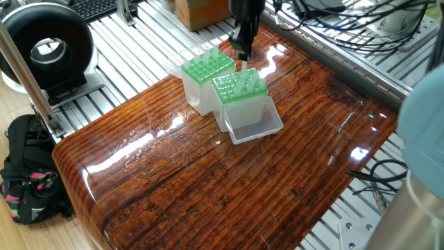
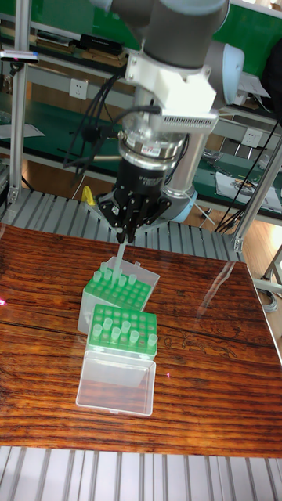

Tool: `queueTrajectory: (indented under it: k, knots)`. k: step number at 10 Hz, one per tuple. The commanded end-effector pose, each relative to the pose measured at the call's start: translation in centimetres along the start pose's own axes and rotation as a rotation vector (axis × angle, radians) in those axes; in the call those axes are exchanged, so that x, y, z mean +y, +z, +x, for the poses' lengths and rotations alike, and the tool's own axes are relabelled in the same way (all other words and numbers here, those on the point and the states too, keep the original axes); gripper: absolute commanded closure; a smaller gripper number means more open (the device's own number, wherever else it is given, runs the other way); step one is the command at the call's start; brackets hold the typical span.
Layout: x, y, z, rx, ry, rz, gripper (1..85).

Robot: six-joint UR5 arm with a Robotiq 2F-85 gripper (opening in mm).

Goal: Transfer all large pipette tips from one holder to another

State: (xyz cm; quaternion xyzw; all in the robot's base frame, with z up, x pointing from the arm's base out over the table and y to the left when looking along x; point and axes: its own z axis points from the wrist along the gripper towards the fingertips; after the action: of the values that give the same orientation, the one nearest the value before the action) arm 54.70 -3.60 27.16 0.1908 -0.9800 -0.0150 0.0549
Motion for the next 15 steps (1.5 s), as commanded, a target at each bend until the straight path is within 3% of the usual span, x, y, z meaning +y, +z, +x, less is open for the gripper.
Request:
queueTrajectory:
  k: [1, 3, 4, 7, 9, 12, 15]
  knots:
    - [0.2, -2.1, -0.2, -0.019, 0.006, -0.003, 72.7]
    - [0.2, -2.6, -0.4, -0.043, 0.009, 0.006, 72.7]
    - [0.7, -3.1, -0.6, -0.055, 0.015, -0.007, 72.7]
    - [1.8, -4.8, -2.9, -0.138, 0.004, -0.045, 72.3]
    - [2.0, -5.3, -4.3, -0.177, -0.002, -0.029, 72.3]
    - [2.7, -5.1, -6.4, -0.206, -0.007, -0.043, 72.3]
    - [2.2, -4.6, -8.0, -0.224, -0.016, -0.033, 72.3]
